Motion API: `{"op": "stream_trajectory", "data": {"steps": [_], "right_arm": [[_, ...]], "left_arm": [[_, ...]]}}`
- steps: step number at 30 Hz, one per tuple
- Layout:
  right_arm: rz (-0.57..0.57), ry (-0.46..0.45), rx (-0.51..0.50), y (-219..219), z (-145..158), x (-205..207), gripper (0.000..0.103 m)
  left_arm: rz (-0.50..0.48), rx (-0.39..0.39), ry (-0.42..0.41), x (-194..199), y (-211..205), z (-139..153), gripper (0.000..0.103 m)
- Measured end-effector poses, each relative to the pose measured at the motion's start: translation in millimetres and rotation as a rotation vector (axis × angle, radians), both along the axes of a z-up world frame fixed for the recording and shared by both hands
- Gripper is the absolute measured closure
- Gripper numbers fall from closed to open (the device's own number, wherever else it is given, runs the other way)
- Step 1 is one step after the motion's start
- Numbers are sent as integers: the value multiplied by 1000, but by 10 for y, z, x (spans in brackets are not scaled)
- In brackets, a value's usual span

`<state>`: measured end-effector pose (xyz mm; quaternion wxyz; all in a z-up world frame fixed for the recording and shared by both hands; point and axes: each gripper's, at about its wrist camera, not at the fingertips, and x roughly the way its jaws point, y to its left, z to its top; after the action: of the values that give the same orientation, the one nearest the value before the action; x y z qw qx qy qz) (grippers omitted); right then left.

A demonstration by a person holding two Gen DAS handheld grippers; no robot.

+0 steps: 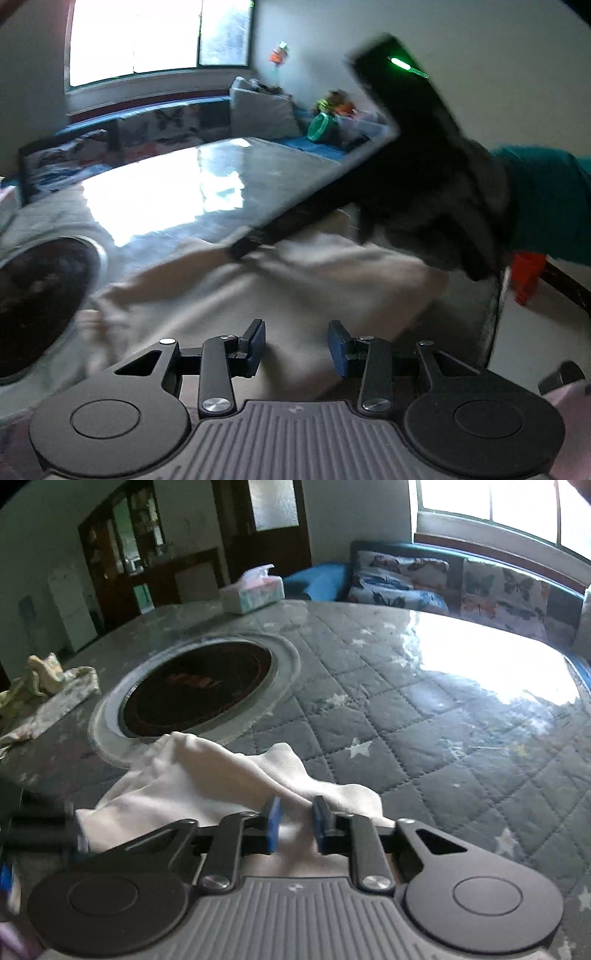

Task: Fold clothes

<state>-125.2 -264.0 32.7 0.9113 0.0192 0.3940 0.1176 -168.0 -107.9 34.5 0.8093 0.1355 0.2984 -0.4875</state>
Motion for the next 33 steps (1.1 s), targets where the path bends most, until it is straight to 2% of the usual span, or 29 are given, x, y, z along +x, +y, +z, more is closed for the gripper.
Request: {"op": "stream_trajectory", "data": {"steps": [7,12,15,20,24,29,33], "right_arm": [[-10,9,-28,70,-77,172,87],[46,-8,-44,244,-2,206,87],[54,10,-60,334,-91,321,87],[54,8,-38,342,-92,415,85],[32,-7,-17,209,-3,280,85],[-31,-9,-13,-84,51,-28,85],[-94,-15,-18,-327,17,-315,85]], "left_arm": [[-9,-35,40,-42,33,-60,62],[0,-56,59,-48,43,-72,62],[3,-63,62,-63,62,-71,61],[6,-71,71,-40,78,-66,60],[16,-70,91,26,122,-16,60],[104,-94,97,246,194,116,57],[168,-90,116,472,159,103,57]]}}
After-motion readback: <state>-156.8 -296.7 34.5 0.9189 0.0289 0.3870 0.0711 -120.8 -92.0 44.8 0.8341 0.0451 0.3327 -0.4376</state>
